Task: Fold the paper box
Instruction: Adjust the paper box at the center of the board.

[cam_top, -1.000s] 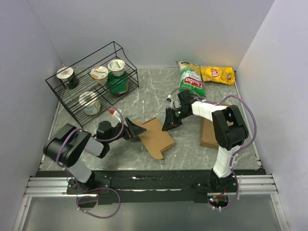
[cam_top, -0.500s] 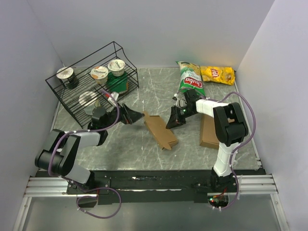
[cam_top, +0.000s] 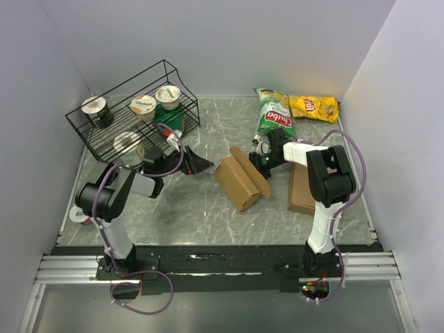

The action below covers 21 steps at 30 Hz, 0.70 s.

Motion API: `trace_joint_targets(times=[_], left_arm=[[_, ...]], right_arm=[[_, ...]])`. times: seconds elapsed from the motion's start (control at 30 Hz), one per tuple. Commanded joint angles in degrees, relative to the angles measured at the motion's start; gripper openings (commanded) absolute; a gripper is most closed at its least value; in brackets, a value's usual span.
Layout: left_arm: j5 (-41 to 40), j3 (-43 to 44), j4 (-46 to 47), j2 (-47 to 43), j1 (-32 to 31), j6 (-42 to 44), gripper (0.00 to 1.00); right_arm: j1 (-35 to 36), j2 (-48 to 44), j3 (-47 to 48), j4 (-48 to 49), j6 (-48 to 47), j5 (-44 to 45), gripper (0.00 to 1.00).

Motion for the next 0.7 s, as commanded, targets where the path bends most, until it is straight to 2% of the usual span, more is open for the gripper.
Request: trace_joint_targets(times=[0.0, 0.2, 0.33, 0.5, 0.67], left_arm=[[2.9, 2.8, 10.3, 3.6, 0.0, -2.2, 0.98], [2.1, 3.4, 11.6, 4.3, -0.1, -3.1, 0.97], [1.0, 2.5, 6.8, 2.1, -0.2, 0.6, 0.97], [0.4, 1.5, 7.3, 1.3, -0.2, 1.4, 0.97], [-0.8, 1.8, 3.8, 0.5, -0.6, 4.4, 0.97]], right_arm=[[-0.7, -3.2, 0.4, 0.0, -2.2, 9.3, 0.39], [-0.6, -7.4, 0.4, 0.4, -1.5, 9.2, 0.59], [0.7, -9.0, 1.4, -0.1, -1.8, 8.8, 0.63], [2.4, -8.4, 3.7, -0.8, -1.5, 9.2, 0.64], [3.7, -10.1, 3.4, -0.7, -0.8, 10.0, 0.66]])
